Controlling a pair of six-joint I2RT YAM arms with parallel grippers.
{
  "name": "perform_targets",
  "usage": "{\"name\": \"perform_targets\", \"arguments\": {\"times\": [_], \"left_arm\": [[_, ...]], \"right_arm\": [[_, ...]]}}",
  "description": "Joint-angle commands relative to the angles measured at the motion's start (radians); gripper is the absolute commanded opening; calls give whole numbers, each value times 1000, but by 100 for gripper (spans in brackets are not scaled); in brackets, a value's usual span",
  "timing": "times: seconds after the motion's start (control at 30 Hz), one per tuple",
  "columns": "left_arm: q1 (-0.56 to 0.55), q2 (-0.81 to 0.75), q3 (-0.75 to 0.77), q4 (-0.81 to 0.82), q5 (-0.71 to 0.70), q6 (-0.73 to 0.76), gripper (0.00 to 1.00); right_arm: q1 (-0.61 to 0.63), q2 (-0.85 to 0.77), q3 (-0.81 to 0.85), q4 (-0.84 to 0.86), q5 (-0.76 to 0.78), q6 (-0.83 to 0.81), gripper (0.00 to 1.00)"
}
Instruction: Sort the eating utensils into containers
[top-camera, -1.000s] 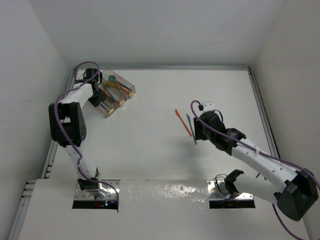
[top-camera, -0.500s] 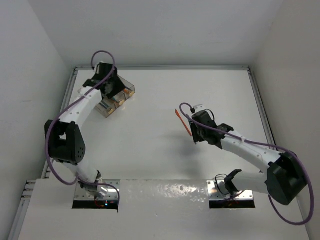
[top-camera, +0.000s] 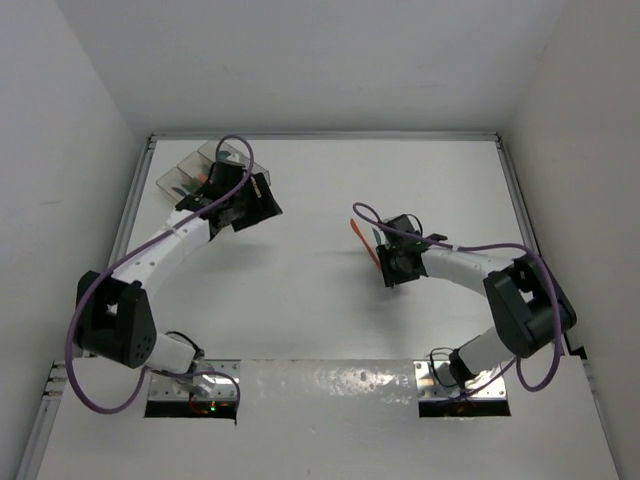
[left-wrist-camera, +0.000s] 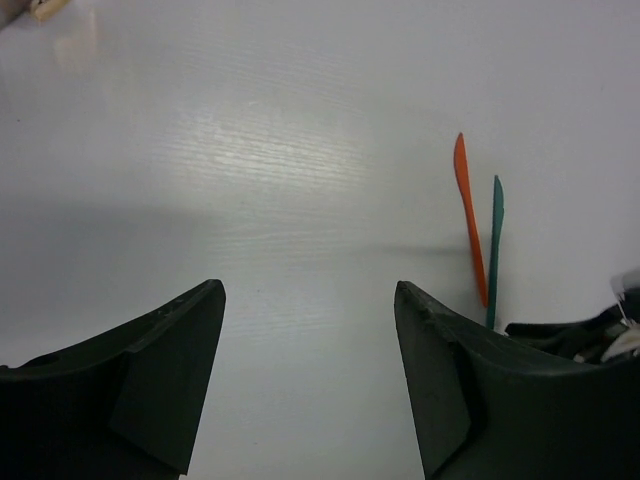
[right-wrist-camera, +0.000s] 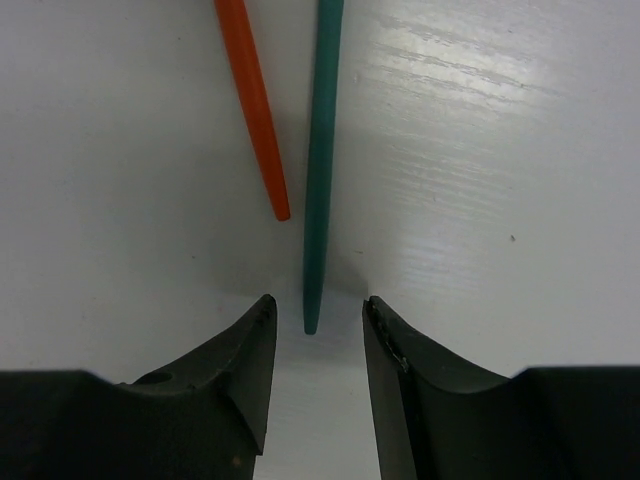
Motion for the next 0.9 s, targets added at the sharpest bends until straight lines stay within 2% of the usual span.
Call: {"name": "perform_targets", "arguments": {"times": [0.0,0.23,0.4,0.6,0.87], "left_arm": [[-9,-78,-33,129,80,43,67],[-7,-100,-64,186,158,65,67],[-9,-112,-93,265,262,60,67],[-16,-115,-121,363,345,18,67],[-118,-51,-82,495,356,-52,67]], "right_arm": [[-3,32,51,41,-34,-11,39],[-21,121,82,24,-31,11,26],[-62,124,94,9,-10,3,1],[-56,-10,148,-27,18,-29,0],[19,-175,243,-62,-86,-23,0]]}}
